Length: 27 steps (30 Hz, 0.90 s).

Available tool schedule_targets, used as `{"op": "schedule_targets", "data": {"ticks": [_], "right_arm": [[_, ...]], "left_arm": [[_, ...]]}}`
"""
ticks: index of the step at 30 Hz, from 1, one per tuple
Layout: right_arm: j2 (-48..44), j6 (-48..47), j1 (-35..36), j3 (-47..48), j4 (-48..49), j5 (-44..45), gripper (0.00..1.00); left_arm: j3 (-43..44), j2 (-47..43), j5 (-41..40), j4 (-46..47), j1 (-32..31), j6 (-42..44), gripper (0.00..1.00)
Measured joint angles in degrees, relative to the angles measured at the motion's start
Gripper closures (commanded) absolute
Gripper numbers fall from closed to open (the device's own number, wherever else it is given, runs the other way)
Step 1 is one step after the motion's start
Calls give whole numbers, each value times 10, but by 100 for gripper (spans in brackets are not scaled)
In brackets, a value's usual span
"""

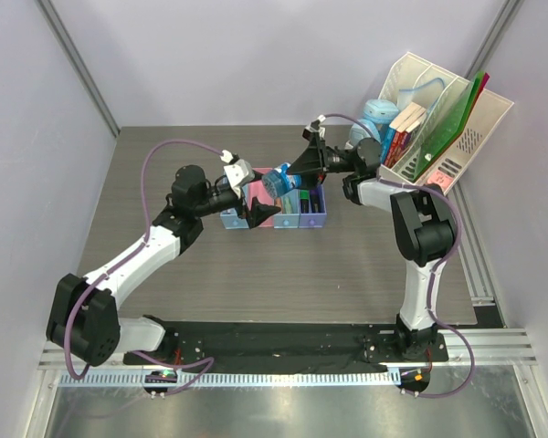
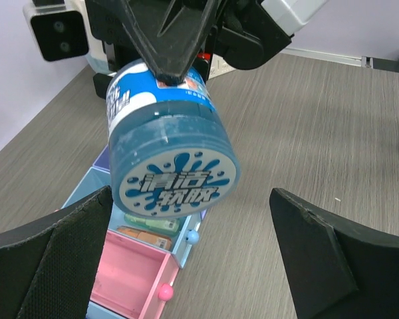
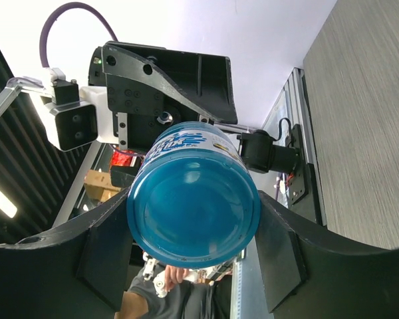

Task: Sort the stationery into containers
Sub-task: Pick up the stationery from the center of the board, then place the stationery in the storage box.

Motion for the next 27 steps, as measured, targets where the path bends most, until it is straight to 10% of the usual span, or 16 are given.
{"op": "schedule_targets", "data": {"ticks": [20,27], "right_arm": [[31,1,33,0,4,-4,81],[31,1,33,0,4,-4,81]], "left_arm": [[0,0,5,1,0,-11,0],[3,4,2,0,0,-10,14]]}}
